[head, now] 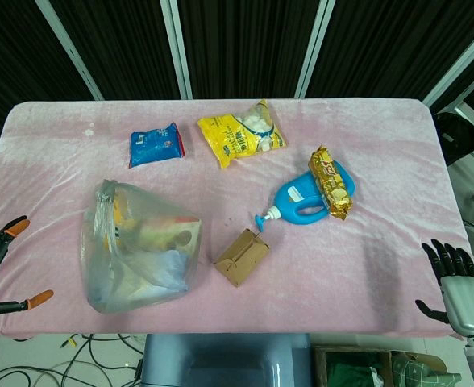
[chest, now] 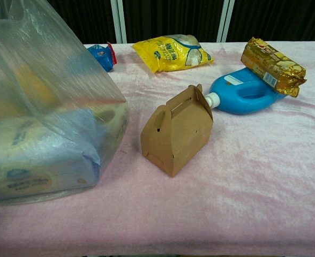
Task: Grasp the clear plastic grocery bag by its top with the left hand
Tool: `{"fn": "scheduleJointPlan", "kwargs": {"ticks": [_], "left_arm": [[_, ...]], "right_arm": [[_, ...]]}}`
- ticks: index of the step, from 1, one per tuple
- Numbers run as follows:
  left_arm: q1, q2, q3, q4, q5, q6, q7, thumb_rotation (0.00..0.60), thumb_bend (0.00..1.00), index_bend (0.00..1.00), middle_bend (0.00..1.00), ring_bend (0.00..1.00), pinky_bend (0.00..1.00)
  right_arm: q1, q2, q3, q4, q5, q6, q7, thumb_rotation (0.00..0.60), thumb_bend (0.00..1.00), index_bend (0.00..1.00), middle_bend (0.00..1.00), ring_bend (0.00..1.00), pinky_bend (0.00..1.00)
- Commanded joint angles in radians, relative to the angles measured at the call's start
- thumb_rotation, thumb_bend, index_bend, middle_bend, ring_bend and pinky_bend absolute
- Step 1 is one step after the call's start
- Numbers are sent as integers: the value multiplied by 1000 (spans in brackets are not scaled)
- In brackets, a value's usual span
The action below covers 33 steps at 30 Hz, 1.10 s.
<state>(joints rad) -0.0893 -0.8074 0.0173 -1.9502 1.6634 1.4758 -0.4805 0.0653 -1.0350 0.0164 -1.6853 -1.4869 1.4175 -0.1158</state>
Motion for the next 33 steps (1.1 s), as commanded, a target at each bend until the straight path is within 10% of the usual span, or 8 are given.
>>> {"fn": "scheduleJointPlan", "kwargs": {"ticks": [1,33], "left_arm": [[-2,-1,2,5,3,2,6,600,0,0,0,0,0],[-106,122,-19,-142,-62,-140,-60,600,0,0,0,0,21]], "right_arm": [[0,0,0,-1,0,0,-1,600,122,0,0,0,31],[-1,2,1,-6,6,-4,-4,600,146,0,0,0,30]]}}
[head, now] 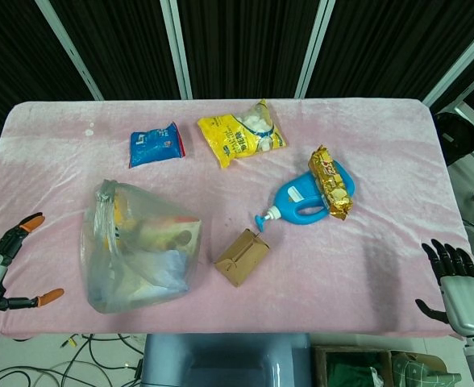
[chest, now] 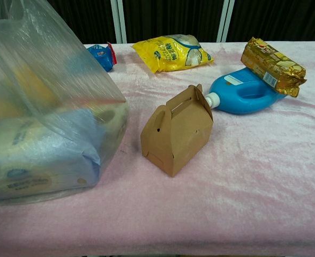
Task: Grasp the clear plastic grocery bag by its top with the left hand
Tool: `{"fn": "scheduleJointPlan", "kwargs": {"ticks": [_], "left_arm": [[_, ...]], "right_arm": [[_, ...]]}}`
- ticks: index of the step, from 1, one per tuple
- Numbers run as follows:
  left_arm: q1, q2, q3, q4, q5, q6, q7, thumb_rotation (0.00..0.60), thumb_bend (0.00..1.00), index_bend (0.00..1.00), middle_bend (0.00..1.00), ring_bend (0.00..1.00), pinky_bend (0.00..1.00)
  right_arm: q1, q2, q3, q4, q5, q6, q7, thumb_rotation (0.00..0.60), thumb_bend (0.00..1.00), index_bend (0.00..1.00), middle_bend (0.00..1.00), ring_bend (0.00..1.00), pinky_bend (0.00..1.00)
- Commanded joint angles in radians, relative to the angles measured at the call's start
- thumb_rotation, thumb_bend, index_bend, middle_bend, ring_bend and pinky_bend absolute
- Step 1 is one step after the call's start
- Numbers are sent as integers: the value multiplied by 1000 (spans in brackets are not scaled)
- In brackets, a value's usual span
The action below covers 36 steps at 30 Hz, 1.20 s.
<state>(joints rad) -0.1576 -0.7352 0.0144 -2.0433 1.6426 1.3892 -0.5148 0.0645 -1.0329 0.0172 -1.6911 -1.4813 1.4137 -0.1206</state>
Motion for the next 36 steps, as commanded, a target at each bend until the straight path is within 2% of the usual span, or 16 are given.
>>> {"fn": "scheduleJointPlan", "kwargs": {"ticks": [1,6,10,21,36], "left_arm": [[-55,75,-26,-67,-65,-80,-37,600,0,0,0,1,37],[-157,202,-95,-132,-213,-229,-138,600,0,32,11,38,93],[-208,263,-122,-154,-265,-334,-205,600,0,66,50,74,132],[-301,310,-172,-174,-339,-547,-282,600,0,107,96,111,171],[-400,316,-241,-223,-461,-696,-256,600,0,140,126,134,186]], "right_arm": [[0,1,0,-1,1,-2,1,600,148,0,0,0,31],[2,4,-1,-3,2,-6,4,600,151,0,0,0,31],[2,4,-1,-4,1,-6,4,600,152,0,0,0,31],[2,6,-1,-5,3,-8,9,600,155,0,0,0,31],[4,12,-3,-10,5,-17,20,600,162,0,0,0,31]]}}
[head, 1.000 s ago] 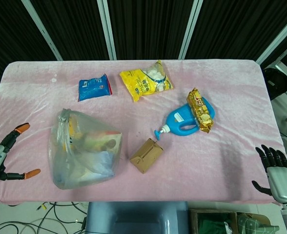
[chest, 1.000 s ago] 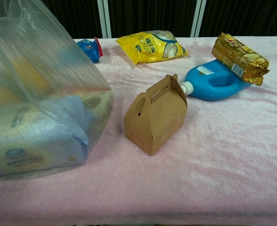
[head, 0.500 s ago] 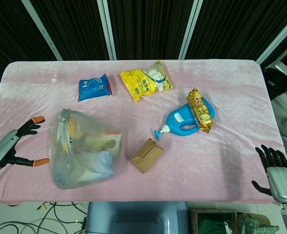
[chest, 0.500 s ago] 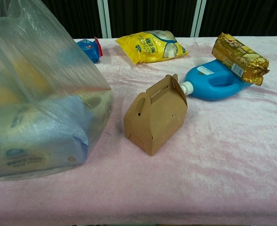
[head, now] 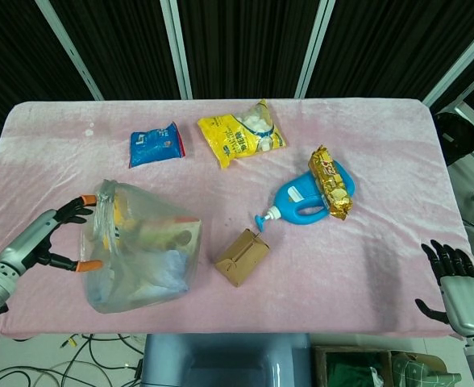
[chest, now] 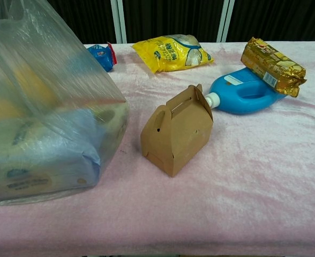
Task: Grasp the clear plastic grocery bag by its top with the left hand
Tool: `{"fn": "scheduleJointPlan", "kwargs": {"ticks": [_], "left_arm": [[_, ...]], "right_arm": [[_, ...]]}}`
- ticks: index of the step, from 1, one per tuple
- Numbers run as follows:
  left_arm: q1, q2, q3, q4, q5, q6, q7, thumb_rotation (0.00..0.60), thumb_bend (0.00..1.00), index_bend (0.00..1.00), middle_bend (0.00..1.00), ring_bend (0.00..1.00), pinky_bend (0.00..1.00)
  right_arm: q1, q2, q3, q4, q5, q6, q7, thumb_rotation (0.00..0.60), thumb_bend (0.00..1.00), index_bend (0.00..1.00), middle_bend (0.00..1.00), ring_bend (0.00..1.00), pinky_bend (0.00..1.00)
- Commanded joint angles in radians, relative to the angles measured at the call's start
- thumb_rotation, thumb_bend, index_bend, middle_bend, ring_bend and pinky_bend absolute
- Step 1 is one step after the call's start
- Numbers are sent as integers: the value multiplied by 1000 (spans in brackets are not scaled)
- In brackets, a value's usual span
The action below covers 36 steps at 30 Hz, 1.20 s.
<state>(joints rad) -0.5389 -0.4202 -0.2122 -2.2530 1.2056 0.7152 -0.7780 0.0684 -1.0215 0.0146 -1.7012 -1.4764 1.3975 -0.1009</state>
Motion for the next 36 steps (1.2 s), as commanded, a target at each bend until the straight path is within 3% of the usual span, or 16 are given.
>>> {"fn": "scheduleJointPlan", "kwargs": {"ticks": [1,9,17,27,36], "left_arm": [[-22,1,-17,-17,-30,-24,10,600,0,140,126,134,186],[-74,-36,-59,-42,-112,-51,51,600,0,140,126,134,186],[-125,-107,-70,-39,-209,-65,118,600,0,140,126,134,186],[-141,-267,-72,-26,-289,45,191,600,0,141,127,134,188],[-140,-405,-103,-15,-310,115,165,600,0,141,127,134,191]], "right_arm": [[0,1,0,0,0,-1,1,600,163,0,0,0,31],[1,3,-2,-2,0,-5,6,600,166,0,0,0,31],[2,5,-3,-3,0,-8,11,600,168,0,0,0,31],[5,10,-6,-5,-1,-16,21,600,169,0,0,0,31],[7,13,-7,-7,1,-23,27,600,171,0,0,0,31]]}}
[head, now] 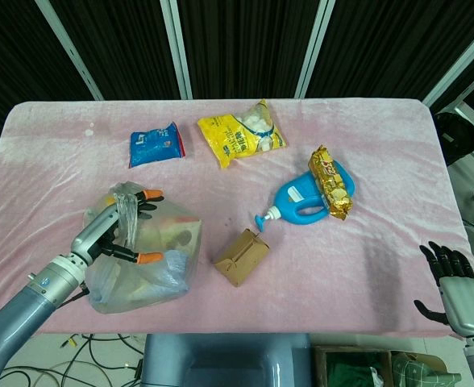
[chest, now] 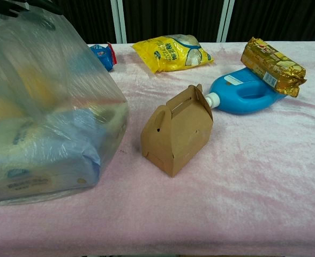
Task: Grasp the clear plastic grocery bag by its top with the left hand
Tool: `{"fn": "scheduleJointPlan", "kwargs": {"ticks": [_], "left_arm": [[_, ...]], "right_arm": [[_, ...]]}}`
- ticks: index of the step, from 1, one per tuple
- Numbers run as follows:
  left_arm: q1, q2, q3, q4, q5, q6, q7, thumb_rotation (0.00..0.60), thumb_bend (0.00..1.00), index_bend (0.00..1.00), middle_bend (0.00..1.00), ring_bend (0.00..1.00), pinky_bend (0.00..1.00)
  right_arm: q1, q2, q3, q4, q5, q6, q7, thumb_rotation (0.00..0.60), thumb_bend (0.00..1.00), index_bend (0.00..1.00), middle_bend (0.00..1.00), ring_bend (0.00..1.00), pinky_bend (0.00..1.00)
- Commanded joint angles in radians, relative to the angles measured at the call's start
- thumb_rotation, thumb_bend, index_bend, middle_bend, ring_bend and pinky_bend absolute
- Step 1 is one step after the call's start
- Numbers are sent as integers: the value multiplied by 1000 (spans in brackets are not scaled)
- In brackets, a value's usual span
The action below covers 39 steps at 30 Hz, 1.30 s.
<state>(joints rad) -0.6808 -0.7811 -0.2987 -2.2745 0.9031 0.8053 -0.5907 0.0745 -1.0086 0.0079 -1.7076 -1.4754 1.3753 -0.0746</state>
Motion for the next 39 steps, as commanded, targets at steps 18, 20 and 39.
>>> {"fn": "scheduleJointPlan", "kwargs": {"ticks": [18,20,39], "left_arm": [[49,-276,-115,34,103,54,-286,600,0,209,323,309,381],[49,-291,-129,22,62,73,-304,600,0,248,376,354,422],[82,-344,-172,-4,-9,192,-260,600,211,789,997,949,884]], "right_arm": [[4,8,-3,-5,6,-13,4,600,175,0,0,0,31],[5,9,-3,-5,5,-14,4,600,175,0,0,0,31],[7,15,-6,-10,14,-26,3,600,179,0,0,0,31]]}}
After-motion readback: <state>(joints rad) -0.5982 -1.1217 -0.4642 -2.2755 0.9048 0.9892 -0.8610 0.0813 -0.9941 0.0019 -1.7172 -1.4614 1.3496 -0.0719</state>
